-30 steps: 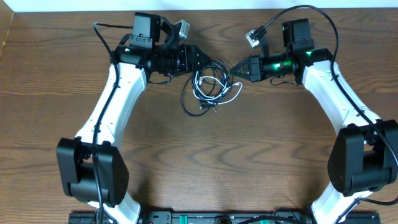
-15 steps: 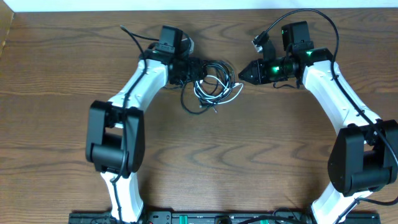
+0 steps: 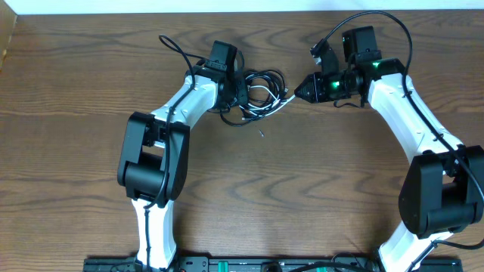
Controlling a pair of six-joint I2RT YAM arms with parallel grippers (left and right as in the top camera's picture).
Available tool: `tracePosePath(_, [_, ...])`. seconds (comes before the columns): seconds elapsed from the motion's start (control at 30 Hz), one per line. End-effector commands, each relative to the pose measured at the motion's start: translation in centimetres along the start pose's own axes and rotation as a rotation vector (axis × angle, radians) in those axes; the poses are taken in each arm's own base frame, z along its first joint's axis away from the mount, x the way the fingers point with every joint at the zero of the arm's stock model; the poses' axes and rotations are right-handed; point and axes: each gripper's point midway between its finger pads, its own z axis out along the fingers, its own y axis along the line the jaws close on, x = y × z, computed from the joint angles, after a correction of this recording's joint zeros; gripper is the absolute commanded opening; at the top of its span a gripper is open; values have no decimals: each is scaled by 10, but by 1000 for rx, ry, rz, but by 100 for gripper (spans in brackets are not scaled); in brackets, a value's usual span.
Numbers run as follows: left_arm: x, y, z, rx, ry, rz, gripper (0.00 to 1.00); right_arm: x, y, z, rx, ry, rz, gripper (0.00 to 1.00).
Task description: Untangle cables
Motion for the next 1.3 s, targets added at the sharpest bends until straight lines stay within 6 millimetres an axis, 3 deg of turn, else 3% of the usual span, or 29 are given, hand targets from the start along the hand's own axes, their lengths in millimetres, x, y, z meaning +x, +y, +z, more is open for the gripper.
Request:
tracePosePath(0.0, [6,10,11,-36,17,-12,34,-6,-1,-6,14,-18,-7,21])
tracePosePath(0.17, [12,11,16,-43,34,-37,24,-4,-2,-4,32,-14,-12,21])
tracePosePath(0.4, [10,9,16,-38,25,-38,19,0,7,3,45,3,-36,22])
tracePosePath(0.8, [16,12,19,-44,38,-50,20,4,14,11,74,20,-65,27])
tracePosePath(0.87, [19,10,19,-44,45,-46,8,4,15,11,73,20,-66,27])
tracePosePath(0.97, [22,3,19,-26,55,-38,7,4,15,11,73,20,-67,27])
tracePosePath(1.1, [17,-27,-3,121,68,-32,7,4,16,12,71,17,-63,27])
tracePosePath(1.27, [3,-72,-67,348,33,13,8,1,21,14,63,4,-75,27])
